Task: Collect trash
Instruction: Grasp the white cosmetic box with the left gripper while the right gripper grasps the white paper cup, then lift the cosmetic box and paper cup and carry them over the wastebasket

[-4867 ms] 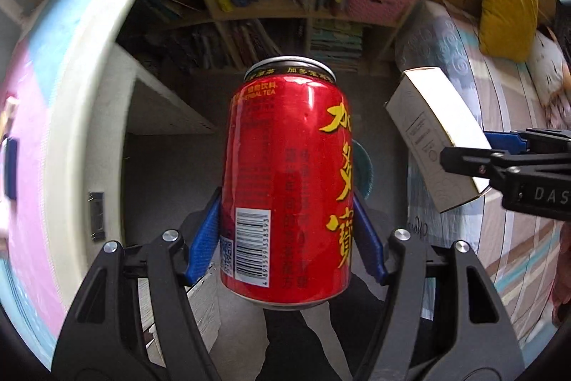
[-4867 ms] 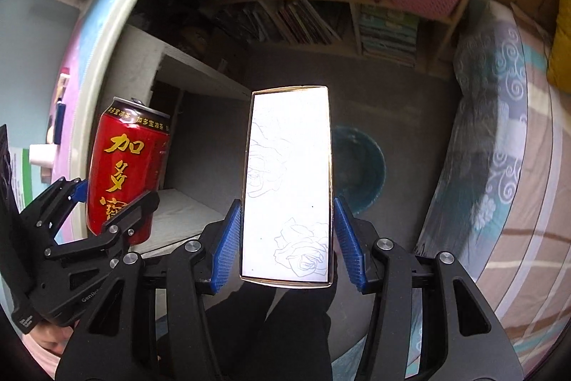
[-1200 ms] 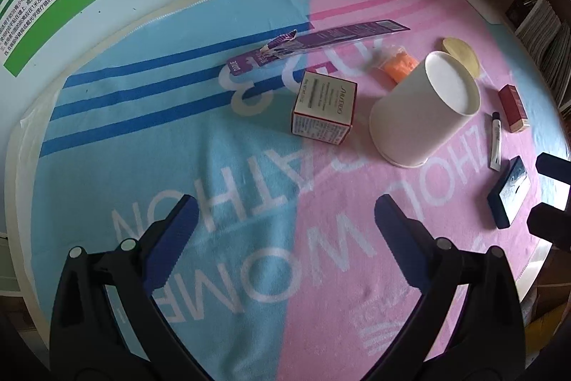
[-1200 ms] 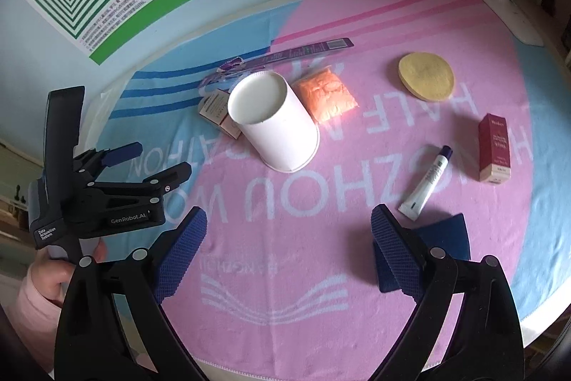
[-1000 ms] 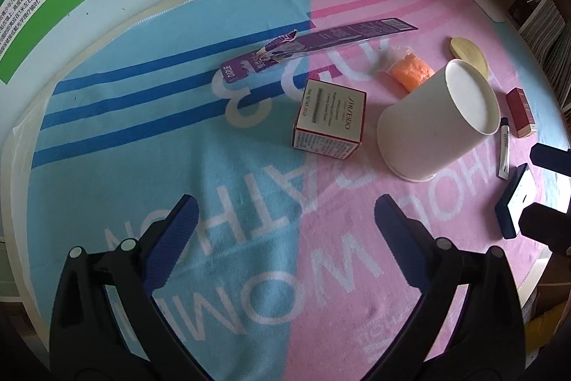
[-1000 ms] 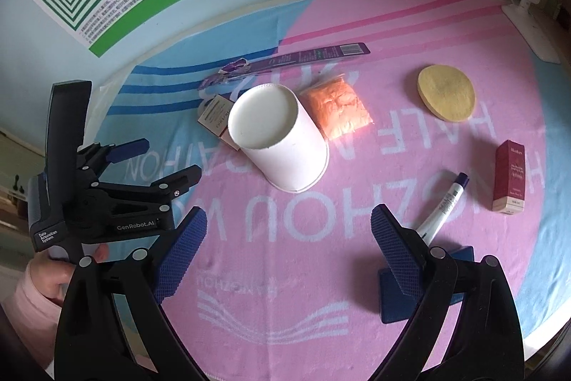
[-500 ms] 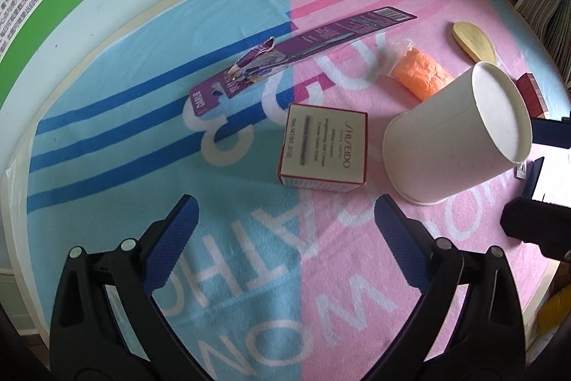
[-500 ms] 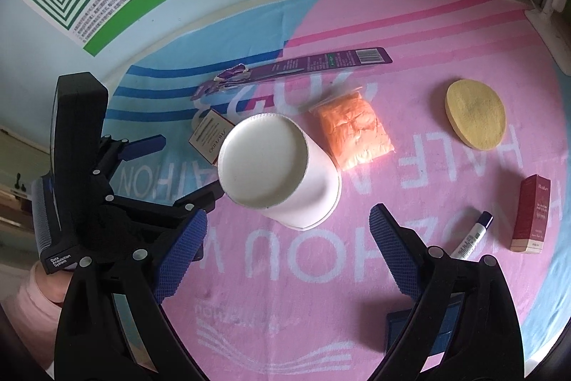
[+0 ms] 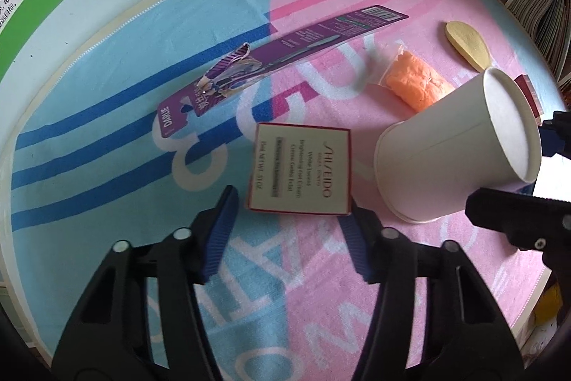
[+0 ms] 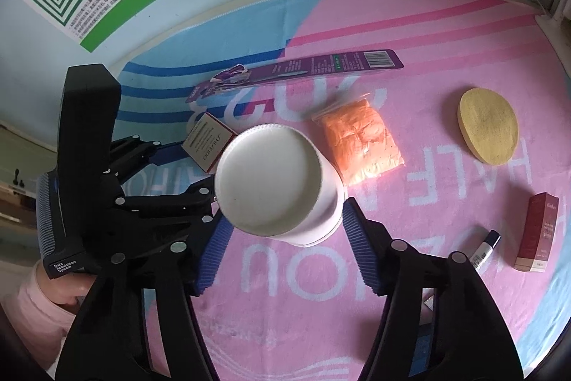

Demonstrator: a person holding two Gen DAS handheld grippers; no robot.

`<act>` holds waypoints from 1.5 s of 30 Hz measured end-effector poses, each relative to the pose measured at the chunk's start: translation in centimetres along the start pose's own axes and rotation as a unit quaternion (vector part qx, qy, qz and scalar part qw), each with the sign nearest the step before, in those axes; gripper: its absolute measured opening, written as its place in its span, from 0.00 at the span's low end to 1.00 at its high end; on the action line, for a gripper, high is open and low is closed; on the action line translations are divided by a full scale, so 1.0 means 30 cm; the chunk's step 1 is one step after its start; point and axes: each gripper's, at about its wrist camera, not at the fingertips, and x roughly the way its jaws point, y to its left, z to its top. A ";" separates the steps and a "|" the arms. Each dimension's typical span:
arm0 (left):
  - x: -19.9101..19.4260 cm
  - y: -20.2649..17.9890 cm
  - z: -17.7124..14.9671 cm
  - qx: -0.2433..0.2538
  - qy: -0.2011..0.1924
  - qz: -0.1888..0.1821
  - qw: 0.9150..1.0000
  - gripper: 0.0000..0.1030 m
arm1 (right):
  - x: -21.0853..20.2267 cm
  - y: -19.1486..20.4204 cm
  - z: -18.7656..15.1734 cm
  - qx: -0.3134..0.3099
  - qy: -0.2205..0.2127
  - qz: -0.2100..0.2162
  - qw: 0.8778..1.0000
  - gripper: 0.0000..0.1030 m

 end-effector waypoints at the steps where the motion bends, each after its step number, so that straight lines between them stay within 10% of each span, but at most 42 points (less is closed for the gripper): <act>1: 0.003 0.000 0.002 0.001 -0.001 -0.003 1.000 0.42 | -0.005 0.004 -0.001 -0.003 -0.003 -0.003 1.000 0.56; 45: -0.274 -0.136 -0.164 0.045 -0.072 0.002 0.996 0.42 | -0.313 -0.092 -0.254 0.055 -0.077 -0.034 0.995 0.54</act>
